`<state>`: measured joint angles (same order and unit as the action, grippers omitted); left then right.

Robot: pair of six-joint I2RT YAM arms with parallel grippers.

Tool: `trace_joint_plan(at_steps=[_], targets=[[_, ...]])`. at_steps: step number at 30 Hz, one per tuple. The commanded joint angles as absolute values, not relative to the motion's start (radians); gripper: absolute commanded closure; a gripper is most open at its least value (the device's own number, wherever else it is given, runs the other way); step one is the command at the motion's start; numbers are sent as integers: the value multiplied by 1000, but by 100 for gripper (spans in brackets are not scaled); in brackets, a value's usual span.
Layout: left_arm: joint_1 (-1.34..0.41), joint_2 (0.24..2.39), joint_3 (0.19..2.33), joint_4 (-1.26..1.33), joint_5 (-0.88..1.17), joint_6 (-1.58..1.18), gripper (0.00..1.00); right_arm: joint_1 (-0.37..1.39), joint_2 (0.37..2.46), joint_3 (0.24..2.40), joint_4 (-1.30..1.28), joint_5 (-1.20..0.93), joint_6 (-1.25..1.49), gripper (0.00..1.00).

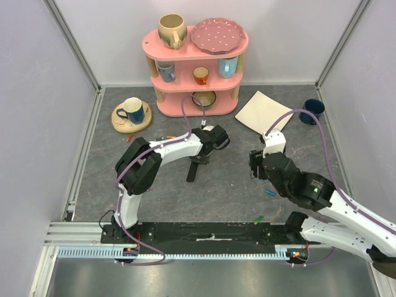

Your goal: Load the batteries into the remote control

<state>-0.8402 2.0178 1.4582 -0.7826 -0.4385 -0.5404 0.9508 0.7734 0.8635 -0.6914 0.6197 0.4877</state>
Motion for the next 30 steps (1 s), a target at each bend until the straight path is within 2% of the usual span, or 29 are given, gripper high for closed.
trace_joint_plan(at_steps=[1, 7, 8, 11, 12, 17, 19, 21, 30], targets=[[-861, 2029, 1480, -750, -414, -546, 62, 950, 741, 861, -718, 657, 508, 29], [-874, 1975, 1474, -759, -416, -558, 60, 950, 718, 864, -741, 652, 531, 28], [-873, 1951, 1471, -764, -422, -558, 49, 950, 718, 862, -739, 649, 532, 28], [-873, 1818, 1456, -764, -436, -546, 44, 950, 718, 867, -739, 643, 538, 28], [-873, 1781, 1447, -759, -436, -543, 32, 950, 721, 868, -739, 641, 538, 28], [-873, 1530, 1333, -628, -353, -517, 29, 950, 735, 865, -739, 643, 540, 27], [-871, 1395, 1226, -537, -334, -523, 26, 950, 738, 861, -732, 638, 546, 27], [-870, 1276, 1119, -505, -359, -590, 17, 950, 735, 845, -721, 632, 546, 27], [-862, 951, 867, -449, -339, -696, 15, 950, 785, 819, -631, 606, 520, 27]])
